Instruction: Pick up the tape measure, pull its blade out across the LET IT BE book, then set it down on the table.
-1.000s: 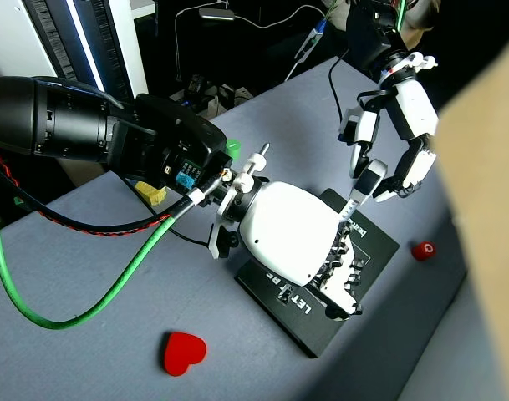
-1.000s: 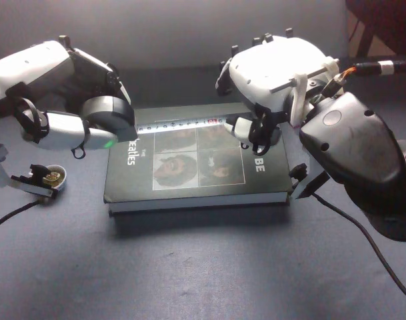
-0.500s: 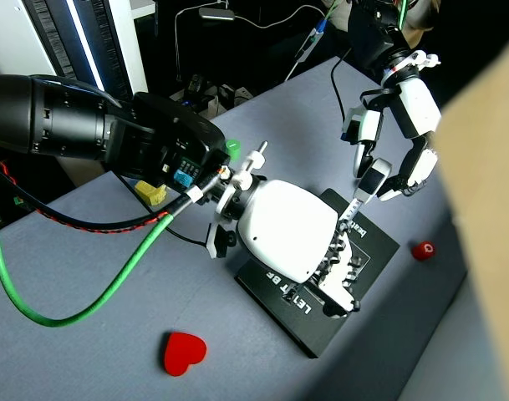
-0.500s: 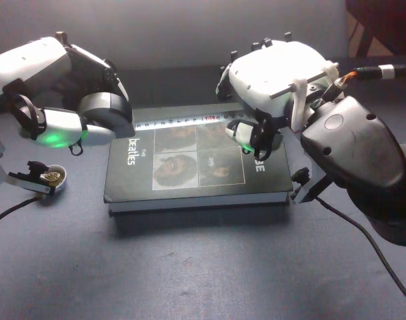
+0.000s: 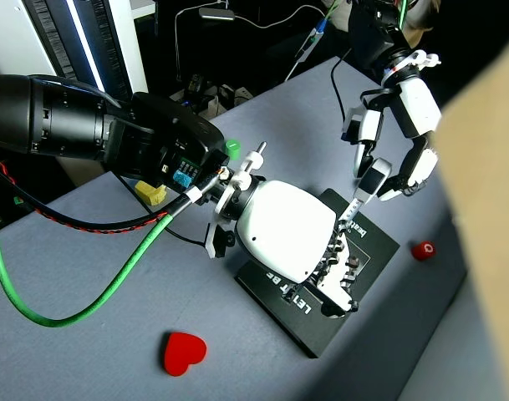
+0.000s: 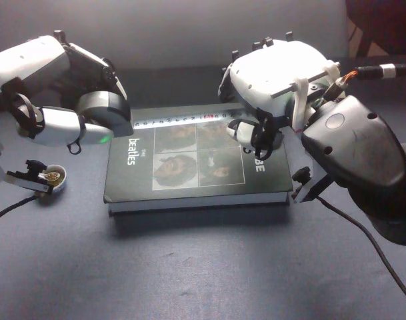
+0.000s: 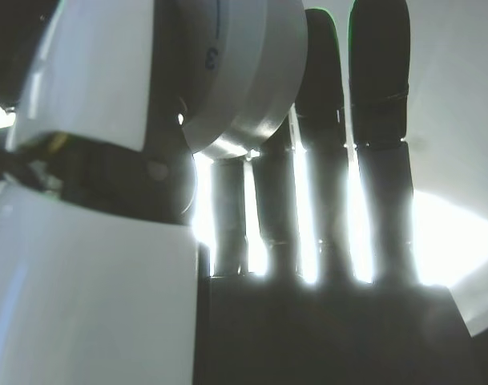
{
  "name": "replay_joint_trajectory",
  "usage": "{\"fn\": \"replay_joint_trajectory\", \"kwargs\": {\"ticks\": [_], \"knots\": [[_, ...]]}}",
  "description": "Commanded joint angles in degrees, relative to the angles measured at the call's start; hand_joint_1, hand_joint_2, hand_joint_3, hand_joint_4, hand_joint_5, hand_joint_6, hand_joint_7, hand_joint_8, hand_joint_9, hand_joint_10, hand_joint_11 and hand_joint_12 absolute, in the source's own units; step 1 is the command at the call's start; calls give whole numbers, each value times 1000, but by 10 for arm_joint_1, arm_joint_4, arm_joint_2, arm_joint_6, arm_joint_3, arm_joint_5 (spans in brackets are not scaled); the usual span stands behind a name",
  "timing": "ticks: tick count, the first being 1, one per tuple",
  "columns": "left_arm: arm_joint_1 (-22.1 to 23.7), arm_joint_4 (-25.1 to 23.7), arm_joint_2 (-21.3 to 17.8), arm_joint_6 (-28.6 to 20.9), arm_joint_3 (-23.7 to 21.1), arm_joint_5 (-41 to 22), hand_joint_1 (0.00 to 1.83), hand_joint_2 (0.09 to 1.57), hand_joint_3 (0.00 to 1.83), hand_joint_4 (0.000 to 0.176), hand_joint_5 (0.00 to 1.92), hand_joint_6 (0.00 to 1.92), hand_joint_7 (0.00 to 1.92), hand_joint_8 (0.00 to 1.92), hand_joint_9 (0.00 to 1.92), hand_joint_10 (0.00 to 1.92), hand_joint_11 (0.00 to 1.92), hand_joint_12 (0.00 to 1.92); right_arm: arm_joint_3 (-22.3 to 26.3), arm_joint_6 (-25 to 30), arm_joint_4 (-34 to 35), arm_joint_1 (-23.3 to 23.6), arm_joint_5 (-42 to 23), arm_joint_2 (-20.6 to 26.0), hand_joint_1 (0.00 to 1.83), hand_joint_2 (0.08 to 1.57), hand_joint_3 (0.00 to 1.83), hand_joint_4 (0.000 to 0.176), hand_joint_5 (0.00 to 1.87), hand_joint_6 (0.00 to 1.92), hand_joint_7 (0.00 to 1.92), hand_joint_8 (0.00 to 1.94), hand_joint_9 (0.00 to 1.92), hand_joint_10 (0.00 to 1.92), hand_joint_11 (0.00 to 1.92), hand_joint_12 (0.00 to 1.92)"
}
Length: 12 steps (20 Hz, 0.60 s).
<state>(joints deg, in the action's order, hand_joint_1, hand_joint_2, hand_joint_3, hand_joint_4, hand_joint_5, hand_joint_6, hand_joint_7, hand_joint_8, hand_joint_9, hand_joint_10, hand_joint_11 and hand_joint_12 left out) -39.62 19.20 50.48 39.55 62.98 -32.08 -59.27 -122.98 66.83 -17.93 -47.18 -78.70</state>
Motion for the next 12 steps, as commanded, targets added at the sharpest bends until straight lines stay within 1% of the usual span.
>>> {"fn": "replay_joint_trajectory", "kwargs": {"ticks": [1, 9, 10, 11, 12], "knots": [[8, -1, -4, -5, 3, -73, 1389, 1074, 0, 0, 992, 757, 1096, 796, 1007, 1139, 963, 920, 2, 1, -40, 6, -32, 3, 1012, 1162, 0, 0, 829, 15, 839, 11, 810, 17, 349, 1085], [12, 0, -7, 2, 4, -73, 1389, 1075, 0, 0, 994, 756, 1096, 798, 1000, 1147, 962, 923, 1, 2, -40, 9, -32, 4, 1013, 1162, 0, 0, 827, 11, 843, 10, 817, 18, 362, 1091], [12, 0, -8, 2, 4, -73, 1388, 1075, 0, 0, 993, 746, 1095, 804, 999, 1149, 959, 925, 1, 2, -40, 10, -32, 4, 1053, 1186, 6, 0, 825, 970, 928, 21, 888, 39, 437, 1147], [12, 0, -8, 3, 4, -73, 1389, 1076, 0, 0, 993, 746, 1096, 804, 999, 1150, 958, 926, 1, 2, -40, 10, -32, 4, 1142, 1215, 0, 0, 722, 1311, 906, 951, 944, 61, 500, 1209], [12, 0, -8, 4, 4, -73, 1388, 1078, 0, 0, 987, 756, 1089, 815, 994, 1158, 948, 944, 1, 3, -40, 11, -32, 4, 1164, 1228, 0, 0, 670, 1358, 872, 1241, 980, 96, 509, 1281]]}}
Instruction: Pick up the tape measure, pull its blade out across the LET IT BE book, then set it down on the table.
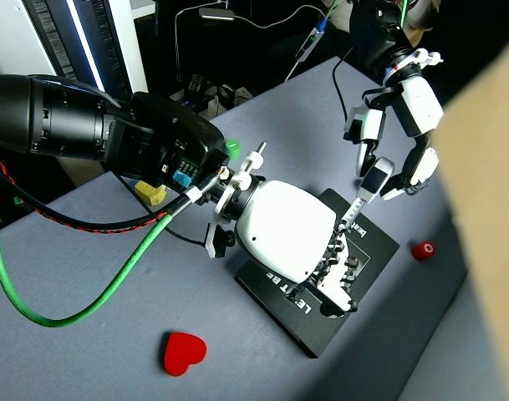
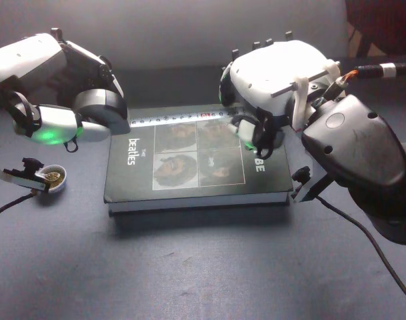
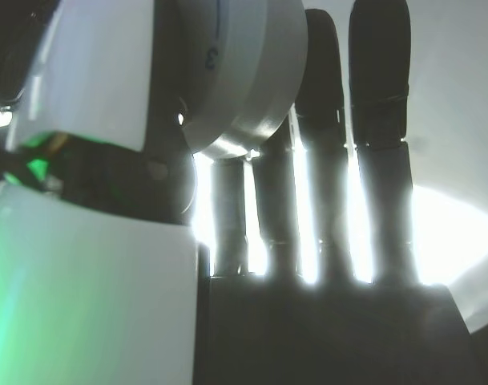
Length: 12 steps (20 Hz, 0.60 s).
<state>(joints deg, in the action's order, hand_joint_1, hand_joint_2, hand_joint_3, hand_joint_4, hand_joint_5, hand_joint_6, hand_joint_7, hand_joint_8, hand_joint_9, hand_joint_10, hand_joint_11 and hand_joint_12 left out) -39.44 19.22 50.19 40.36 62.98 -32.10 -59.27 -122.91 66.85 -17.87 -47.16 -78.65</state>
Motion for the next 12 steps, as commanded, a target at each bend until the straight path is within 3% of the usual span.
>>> {"fn": "replay_joint_trajectory", "kwargs": {"ticks": [1, 3, 4, 5, 12], "knots": [[11, 0, -5, -4, 4, -72, 1388, 1078, 0, 0, 988, 757, 1088, 816, 993, 1161, 947, 948, 1, 2, -40, 10, -32, 4, 1178, 1216, 0, 0, 686, 1320, 903, 1215, 1033, 141, 551, 1319], [11, 0, -5, -4, 4, -72, 1388, 1075, 0, 0, 999, 742, 1099, 799, 993, 1156, 949, 947, 1, 2, -40, 9, -32, 4, 1184, 1200, 5, 0, 720, 1272, 918, 1198, 913, 661, 614, 1397], [11, 0, -6, -2, 4, -72, 1388, 1075, 0, 0, 1004, 736, 1097, 803, 991, 1159, 948, 947, 1, 2, -40, 9, -32, 5, 1315, 1193, 0, 0, 719, 1233, 893, 1136, 819, 1288, 630, 1430], [11, 0, -6, -2, 4, -72, 1388, 1075, 0, 0, 1006, 733, 1099, 803, 987, 1163, 947, 947, 1, 2, -40, 10, -32, 5, 1340, 1194, 2, 0, 709, 1234, 878, 1146, 791, 1432, 630, 1449], [13, 0, -6, 1, 4, -72, 1388, 1078, 0, 0, 983, 753, 1104, 805, 984, 1162, 954, 942, 4, 3, -42, 7, -34, 12, 1344, 1204, 0, 0, 697, 1242, 878, 1190, 742, 1486, 569, 1449]]}}
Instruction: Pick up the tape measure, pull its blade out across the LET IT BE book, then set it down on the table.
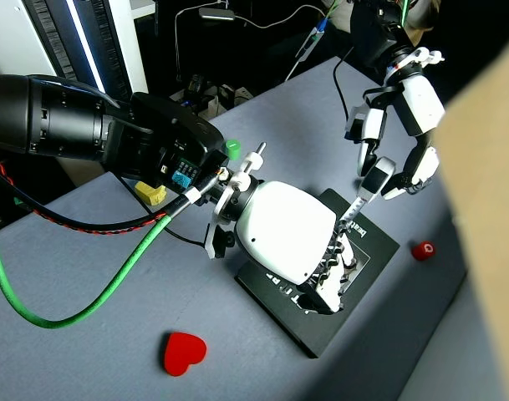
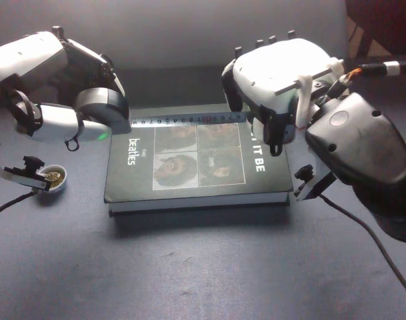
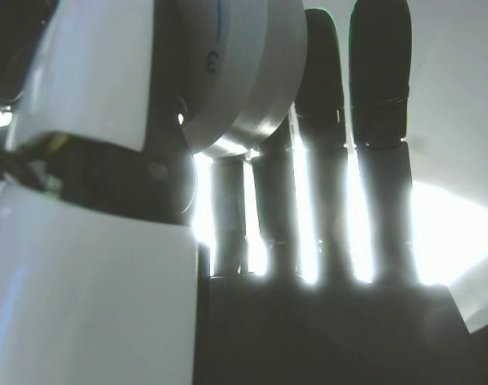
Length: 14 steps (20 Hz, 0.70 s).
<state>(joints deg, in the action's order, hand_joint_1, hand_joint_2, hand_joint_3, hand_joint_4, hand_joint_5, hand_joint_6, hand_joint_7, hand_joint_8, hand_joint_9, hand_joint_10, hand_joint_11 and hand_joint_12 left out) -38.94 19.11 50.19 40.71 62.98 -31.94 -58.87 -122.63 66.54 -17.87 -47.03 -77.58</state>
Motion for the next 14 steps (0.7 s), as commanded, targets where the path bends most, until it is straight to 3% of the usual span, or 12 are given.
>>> {"fn": "replay_joint_trajectory", "kwargs": {"ticks": [1, 14], "knots": [[9, 1, -6, -1, 4, -74, 1388, 1078, 0, 0, 982, 758, 1103, 805, 984, 1162, 956, 940, 3, 0, -39, 4, -35, 6, 1344, 1205, 0, 0, 696, 1244, 877, 1192, 739, 1487, 569, 1451], [22, 1, -7, 10, 9, -70, 1390, 1071, 0, 0, 1001, 761, 1103, 782, 1013, 1128, 954, 905, 36, 13, -48, 8, -42, 45, 1341, 1213, 0, 0, 672, 1289, 848, 1206, 747, 1503, 549, 1465]]}}
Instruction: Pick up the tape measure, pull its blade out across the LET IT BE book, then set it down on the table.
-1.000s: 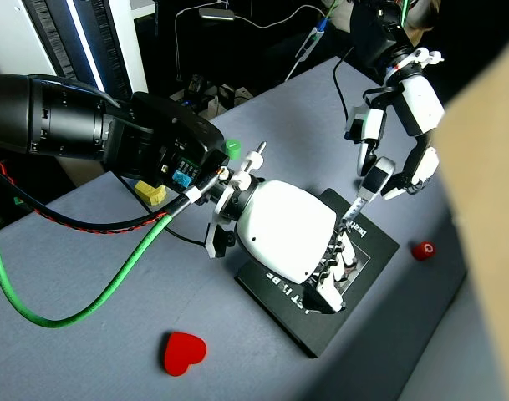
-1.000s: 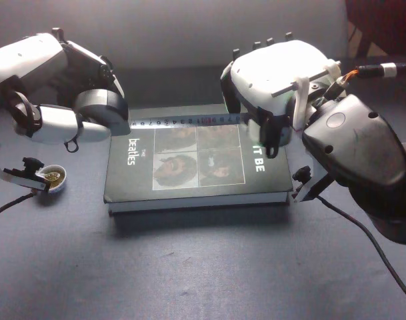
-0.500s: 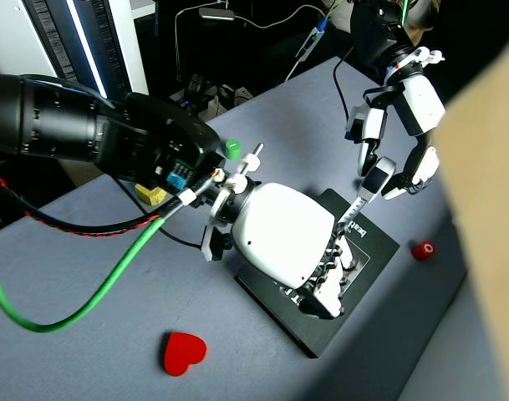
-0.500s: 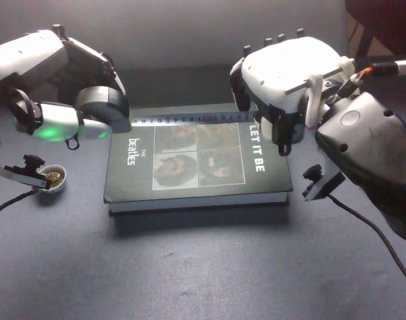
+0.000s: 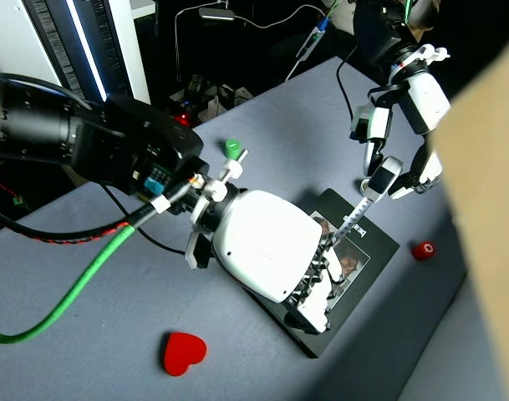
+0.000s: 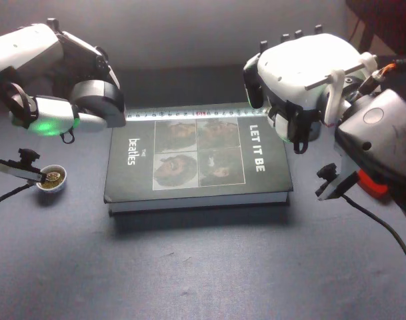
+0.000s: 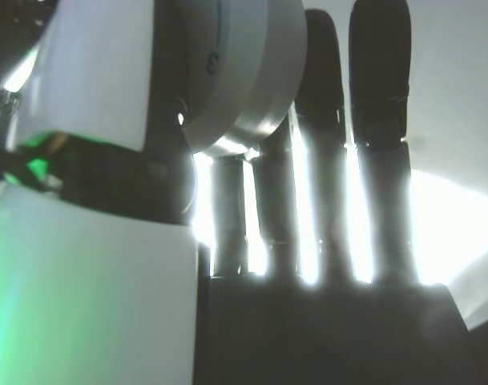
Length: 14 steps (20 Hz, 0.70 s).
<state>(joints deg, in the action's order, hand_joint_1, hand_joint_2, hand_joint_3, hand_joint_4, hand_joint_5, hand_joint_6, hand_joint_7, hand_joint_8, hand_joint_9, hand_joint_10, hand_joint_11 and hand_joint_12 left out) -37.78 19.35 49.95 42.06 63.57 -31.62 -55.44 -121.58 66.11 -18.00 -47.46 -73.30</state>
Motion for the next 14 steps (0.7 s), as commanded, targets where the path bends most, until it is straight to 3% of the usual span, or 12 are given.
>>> {"fn": "replay_joint_trajectory", "kwargs": {"ticks": [1, 14], "knots": [[11, -1, -5, -3, 4, -73, 1390, 1071, 0, 0, 1001, 761, 1103, 782, 1013, 1128, 954, 905, 3, 2, -44, 10, -38, 2, 1341, 1213, 0, 0, 672, 1289, 848, 1206, 747, 1503, 549, 1465], [24, 0, -6, -6, 4, -50, 1390, 1073, 0, 0, 1000, 730, 1103, 800, 1000, 1141, 961, 913, -8, 15, -71, 11, -55, -20, 1340, 1215, 0, 0, 679, 1286, 838, 1231, 738, 1500, 565, 1456]]}}
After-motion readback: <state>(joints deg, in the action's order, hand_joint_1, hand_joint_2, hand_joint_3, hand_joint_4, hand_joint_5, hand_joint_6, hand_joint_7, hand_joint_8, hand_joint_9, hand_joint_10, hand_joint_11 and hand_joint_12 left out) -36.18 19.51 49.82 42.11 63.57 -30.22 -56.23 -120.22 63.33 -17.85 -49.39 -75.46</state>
